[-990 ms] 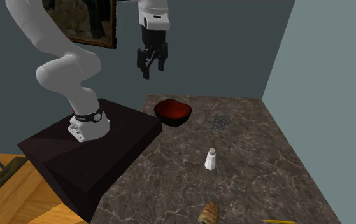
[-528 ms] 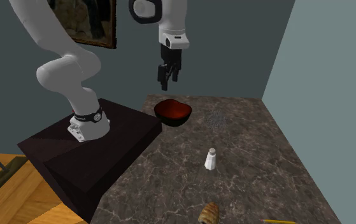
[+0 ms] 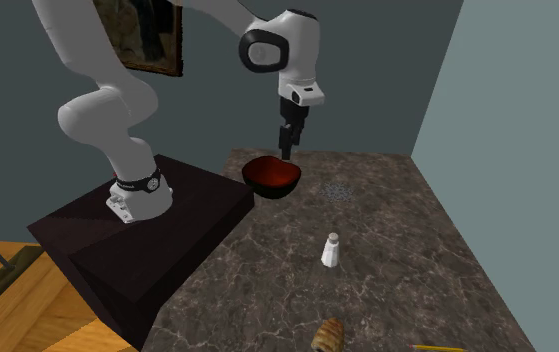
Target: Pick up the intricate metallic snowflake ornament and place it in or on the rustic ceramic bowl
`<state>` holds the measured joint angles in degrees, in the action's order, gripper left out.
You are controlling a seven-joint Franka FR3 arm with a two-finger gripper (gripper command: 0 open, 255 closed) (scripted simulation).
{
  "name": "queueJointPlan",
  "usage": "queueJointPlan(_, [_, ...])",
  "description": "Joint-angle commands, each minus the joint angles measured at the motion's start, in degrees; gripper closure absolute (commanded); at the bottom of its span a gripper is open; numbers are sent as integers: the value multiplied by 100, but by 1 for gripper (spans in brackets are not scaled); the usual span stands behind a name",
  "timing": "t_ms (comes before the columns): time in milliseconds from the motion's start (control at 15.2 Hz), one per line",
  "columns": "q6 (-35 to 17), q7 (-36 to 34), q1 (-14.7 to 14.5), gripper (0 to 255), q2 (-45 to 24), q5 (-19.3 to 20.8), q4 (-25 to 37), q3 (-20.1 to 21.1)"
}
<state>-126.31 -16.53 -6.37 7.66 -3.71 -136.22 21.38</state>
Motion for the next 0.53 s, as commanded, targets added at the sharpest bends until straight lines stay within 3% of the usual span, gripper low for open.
queueJointPlan(0, [-293, -175, -53, 0, -422, 167, 144, 128])
queueJointPlan(462, [-1018, -854, -371, 0, -1974, 1076, 910, 278])
